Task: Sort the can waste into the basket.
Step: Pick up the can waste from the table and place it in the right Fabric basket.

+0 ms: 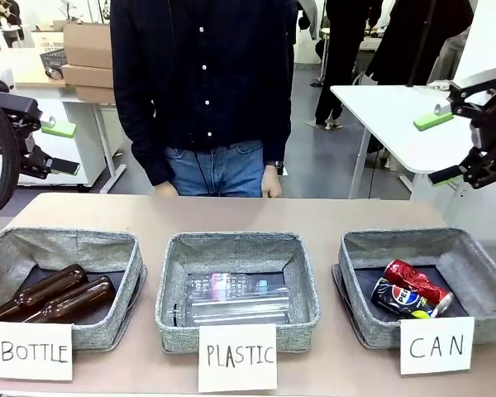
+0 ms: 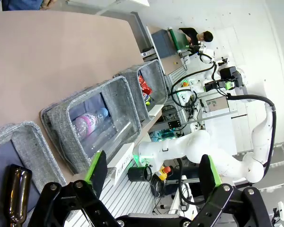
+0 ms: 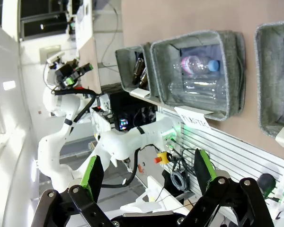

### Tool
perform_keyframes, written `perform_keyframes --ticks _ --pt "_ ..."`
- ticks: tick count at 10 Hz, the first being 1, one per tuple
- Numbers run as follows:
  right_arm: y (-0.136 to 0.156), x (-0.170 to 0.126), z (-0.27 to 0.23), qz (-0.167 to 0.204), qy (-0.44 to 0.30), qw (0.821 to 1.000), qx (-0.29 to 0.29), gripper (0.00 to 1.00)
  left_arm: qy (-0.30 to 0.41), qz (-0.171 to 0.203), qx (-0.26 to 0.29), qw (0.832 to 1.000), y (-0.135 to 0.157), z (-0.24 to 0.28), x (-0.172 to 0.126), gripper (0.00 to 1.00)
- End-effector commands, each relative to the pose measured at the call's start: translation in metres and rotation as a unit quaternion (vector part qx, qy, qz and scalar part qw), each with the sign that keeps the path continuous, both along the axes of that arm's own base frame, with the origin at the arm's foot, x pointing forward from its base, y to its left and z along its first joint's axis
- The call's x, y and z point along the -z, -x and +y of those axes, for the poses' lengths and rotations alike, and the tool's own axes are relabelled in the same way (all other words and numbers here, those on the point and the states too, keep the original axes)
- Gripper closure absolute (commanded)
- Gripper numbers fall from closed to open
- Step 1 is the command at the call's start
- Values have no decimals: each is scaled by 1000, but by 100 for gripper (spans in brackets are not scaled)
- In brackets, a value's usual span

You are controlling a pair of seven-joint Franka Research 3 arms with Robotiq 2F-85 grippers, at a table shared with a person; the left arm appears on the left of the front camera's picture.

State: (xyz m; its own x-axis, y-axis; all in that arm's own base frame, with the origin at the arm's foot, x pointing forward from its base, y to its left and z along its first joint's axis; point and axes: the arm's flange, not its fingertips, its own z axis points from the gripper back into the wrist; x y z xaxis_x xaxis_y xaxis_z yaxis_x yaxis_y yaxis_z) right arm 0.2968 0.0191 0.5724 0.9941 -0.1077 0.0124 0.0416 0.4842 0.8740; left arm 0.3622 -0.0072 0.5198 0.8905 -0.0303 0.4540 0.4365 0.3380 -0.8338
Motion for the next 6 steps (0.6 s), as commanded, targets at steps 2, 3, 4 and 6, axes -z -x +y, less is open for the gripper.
perform_keyframes --ticks 2,3,4,6 --pt "0 -1 2 -5 -5 1000 -3 0 4 -4 5 1000 1 0 -1 0" --pt "0 -1 2 -5 -5 1000 -3 0 4 -4 5 1000 1 0 -1 0" --pt "0 -1 2 -5 -5 1000 -3 0 4 -4 5 1000 1 0 -1 0" --pt "0 -1 2 -5 -5 1000 -3 0 4 -4 5 1000 1 0 -1 0"
